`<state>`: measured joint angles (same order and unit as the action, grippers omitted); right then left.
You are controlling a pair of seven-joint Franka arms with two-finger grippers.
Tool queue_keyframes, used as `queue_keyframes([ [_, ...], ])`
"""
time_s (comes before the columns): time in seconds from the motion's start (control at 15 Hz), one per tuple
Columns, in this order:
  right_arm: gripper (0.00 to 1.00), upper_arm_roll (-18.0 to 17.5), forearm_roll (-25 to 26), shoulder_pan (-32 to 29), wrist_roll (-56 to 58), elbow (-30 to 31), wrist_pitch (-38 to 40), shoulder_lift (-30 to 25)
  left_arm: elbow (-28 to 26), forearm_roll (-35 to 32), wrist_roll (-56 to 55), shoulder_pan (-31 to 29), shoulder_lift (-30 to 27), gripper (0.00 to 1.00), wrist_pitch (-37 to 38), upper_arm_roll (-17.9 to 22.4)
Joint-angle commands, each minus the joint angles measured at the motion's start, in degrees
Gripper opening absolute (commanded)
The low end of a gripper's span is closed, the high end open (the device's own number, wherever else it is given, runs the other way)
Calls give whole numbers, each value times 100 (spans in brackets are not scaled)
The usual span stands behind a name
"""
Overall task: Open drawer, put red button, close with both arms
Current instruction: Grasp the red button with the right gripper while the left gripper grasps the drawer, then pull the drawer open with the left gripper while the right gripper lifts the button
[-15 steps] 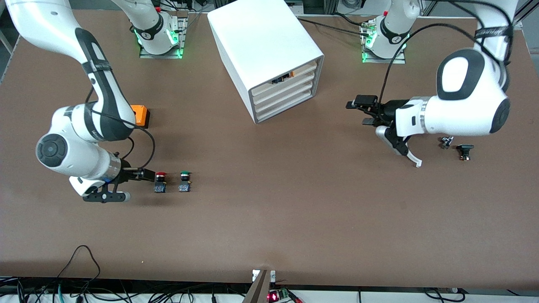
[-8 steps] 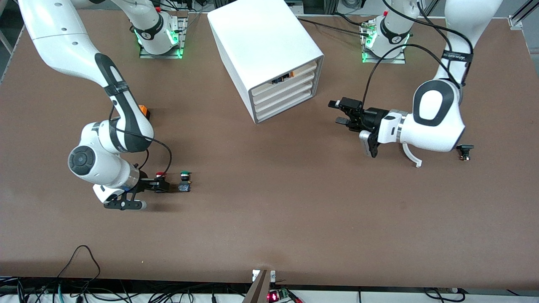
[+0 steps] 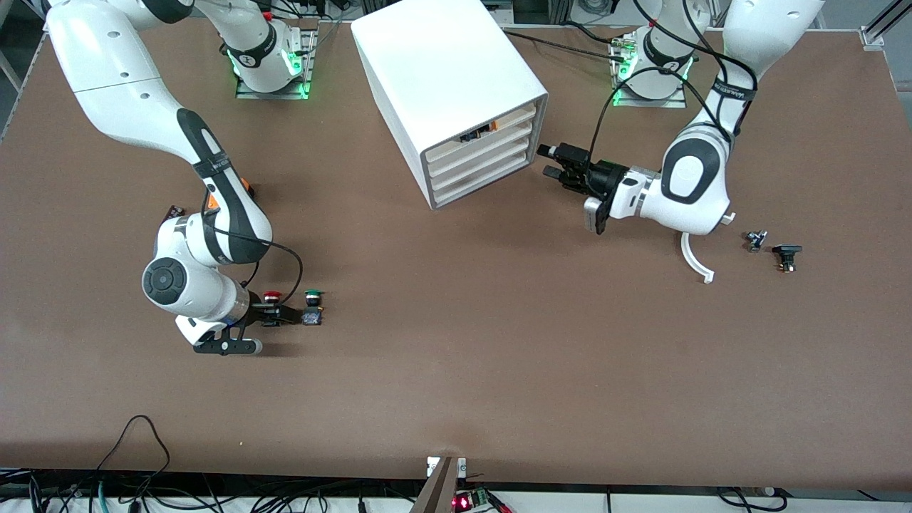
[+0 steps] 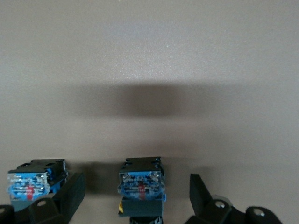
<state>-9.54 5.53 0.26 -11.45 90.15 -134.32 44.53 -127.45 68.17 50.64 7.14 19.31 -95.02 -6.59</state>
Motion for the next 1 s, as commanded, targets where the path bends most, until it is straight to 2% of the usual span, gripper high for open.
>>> queue_keyframes([
  [0.0,93,5,97,9,-16,-41,-50,73,-350,415,620,15,-7,83,-192,-219],
  [0.13,72,5,97,-17,38,-41,-6,47,-456,600,1042,15,142,66,-219,-368],
  [0.2,58,5,97,-9,46,-41,3,47,-517,714,1227,15,212,62,-341,-474],
  [0.4,21,14,97,-61,169,-50,-6,47,-536,1154,1703,15,502,59,-650,-781],
  [0.53,0,14,97,-70,170,-50,3,47,-597,1304,1730,15,512,47,-650,-861],
  [0.73,0,14,79,-96,126,-93,-6,47,-711,1322,1747,15,512,34,-641,-958],
  [0.93,0,14,70,-70,134,-312,273,21,-817,1322,1747,6,512,9,-641,-1046],
])
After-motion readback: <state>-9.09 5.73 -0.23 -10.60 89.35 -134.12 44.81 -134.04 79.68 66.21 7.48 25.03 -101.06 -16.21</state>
